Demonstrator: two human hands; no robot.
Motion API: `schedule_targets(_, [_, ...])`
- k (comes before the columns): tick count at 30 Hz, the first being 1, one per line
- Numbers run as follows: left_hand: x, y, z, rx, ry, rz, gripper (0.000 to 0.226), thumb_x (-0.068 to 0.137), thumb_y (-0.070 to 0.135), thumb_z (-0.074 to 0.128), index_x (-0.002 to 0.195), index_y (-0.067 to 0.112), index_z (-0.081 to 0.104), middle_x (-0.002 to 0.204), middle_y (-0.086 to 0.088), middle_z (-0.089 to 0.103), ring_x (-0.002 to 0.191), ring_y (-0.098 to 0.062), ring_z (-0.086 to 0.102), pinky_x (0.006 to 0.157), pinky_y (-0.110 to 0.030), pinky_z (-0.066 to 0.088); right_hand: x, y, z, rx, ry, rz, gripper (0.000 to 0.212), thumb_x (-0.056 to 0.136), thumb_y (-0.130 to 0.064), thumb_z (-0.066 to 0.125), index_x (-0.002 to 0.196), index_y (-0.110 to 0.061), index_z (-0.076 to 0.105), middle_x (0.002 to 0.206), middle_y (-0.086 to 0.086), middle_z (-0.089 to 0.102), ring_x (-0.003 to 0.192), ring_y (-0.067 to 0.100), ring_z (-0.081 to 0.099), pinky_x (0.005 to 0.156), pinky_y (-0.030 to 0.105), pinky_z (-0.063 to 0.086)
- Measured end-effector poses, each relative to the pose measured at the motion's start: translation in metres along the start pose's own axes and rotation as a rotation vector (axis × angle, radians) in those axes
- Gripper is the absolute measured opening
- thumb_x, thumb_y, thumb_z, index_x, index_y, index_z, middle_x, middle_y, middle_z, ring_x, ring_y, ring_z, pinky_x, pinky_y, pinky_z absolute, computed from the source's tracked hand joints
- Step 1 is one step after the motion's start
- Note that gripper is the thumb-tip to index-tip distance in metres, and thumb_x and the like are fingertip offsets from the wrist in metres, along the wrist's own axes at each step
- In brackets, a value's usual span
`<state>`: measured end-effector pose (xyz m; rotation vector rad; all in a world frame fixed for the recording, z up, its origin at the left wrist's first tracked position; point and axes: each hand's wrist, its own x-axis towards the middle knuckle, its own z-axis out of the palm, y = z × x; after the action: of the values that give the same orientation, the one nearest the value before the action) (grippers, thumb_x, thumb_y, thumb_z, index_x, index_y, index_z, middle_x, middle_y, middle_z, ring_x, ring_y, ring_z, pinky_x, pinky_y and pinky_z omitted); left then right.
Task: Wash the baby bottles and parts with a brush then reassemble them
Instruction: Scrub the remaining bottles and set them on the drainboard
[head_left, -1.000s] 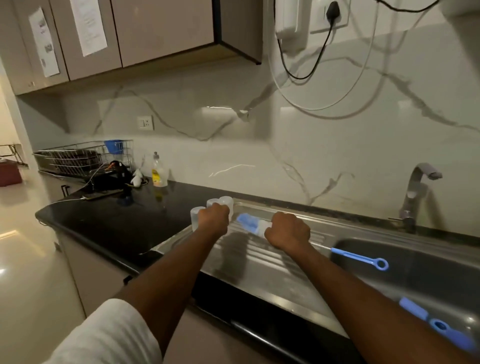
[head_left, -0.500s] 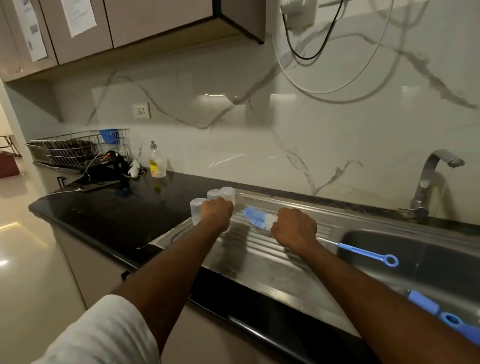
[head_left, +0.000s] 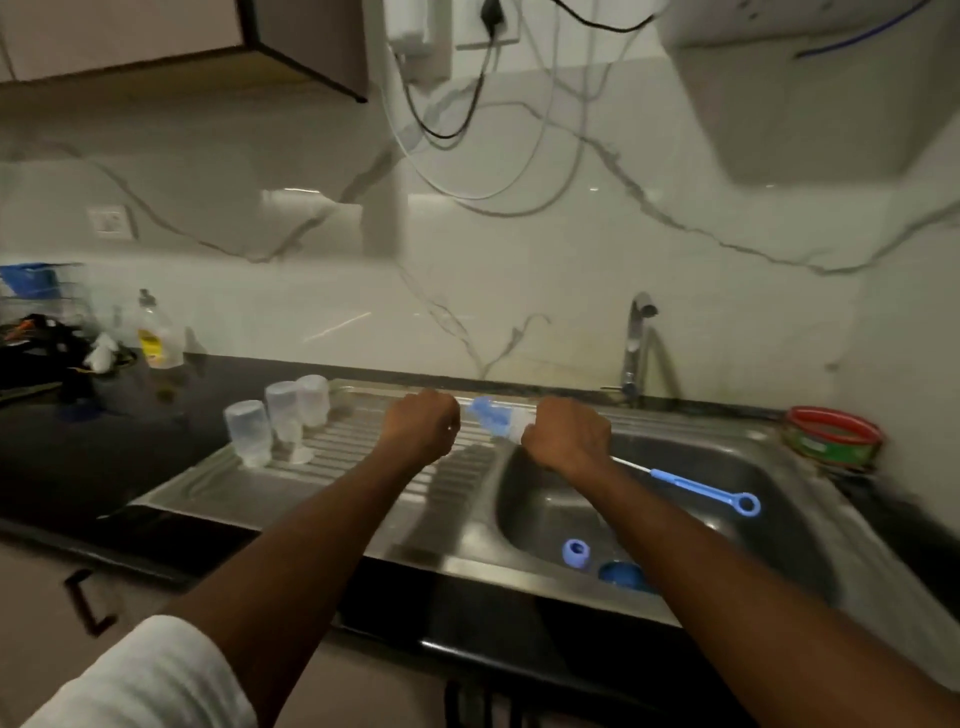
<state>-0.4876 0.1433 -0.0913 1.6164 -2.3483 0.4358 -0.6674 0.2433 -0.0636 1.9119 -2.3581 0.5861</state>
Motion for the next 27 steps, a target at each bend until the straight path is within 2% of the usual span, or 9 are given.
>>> schedule_targets(5, [0.01,0.096,0.029,-0.102,0.003,0.131,0.019,0.094,0.039,0.061,0.105,0.026,0.067,0.106,-0.002,0.065,0.093,-0.023,0.066,0.085,-0.041,0.056,-0.004,0.083,-0.011,-0.019,0.014,0.121,0.036,0.091,-0.039,0.058,0.118,-0.016,0.067,0.121,0.011,0.068,0.11,0.031,0.065,0.084,0.035,0.049])
schedule_targets(10, [0.021,0.171,0.075,-0.098,-0.045,0.172,0.016,0.095,0.033,0.062,0.107,0.025,0.068,0.106,-0.001,0.068,0.092,-0.02,0.066,0.082,-0.037,0.056,0.003,0.144,0.006,-0.063,-0.068,0.218,0.037,0.089,-0.041,0.063,0.118,-0.017,0.065,0.12,0.008,0.068,0.108,0.027,0.065,0.082,0.034,0.048])
schedule_targets(17, [0.048,0.193,0.135,-0.088,-0.352,0.285,0.028,0.088,0.032,0.073,0.114,0.039,0.065,0.122,0.003,0.061,0.115,-0.02,0.059,0.093,-0.039,0.05,0.025,0.2,0.057,-0.111,-0.207,0.271,0.035,0.093,-0.031,0.062,0.124,-0.017,0.063,0.126,0.007,0.065,0.113,0.025,0.063,0.084,0.033,0.046])
schedule_targets(21, [0.07,0.199,0.155,-0.061,-0.378,0.366,0.032,0.091,0.026,0.07,0.122,0.034,0.064,0.125,0.003,0.061,0.118,-0.019,0.057,0.096,-0.038,0.048,0.04,0.217,0.063,-0.155,-0.164,0.293,0.035,0.092,-0.03,0.064,0.124,-0.017,0.062,0.123,0.007,0.065,0.111,0.025,0.063,0.084,0.034,0.048])
schedule_targets(25, [0.082,0.217,0.162,-0.019,-0.416,0.581,0.028,0.095,0.027,0.067,0.122,0.034,0.064,0.131,0.0,0.057,0.121,-0.021,0.055,0.098,-0.039,0.046,0.046,0.229,0.067,-0.198,-0.176,0.324,0.031,0.093,-0.028,0.064,0.121,-0.016,0.064,0.122,0.006,0.064,0.11,0.024,0.063,0.085,0.034,0.049])
schedule_targets(27, [0.085,0.223,0.165,0.024,-0.411,0.623,0.031,0.095,0.027,0.066,0.125,0.034,0.062,0.134,-0.001,0.057,0.123,-0.022,0.055,0.1,-0.041,0.047,0.047,0.233,0.068,-0.2,-0.173,0.332,0.029,0.094,-0.028,0.064,0.121,-0.016,0.064,0.121,0.006,0.064,0.109,0.023,0.062,0.084,0.034,0.048])
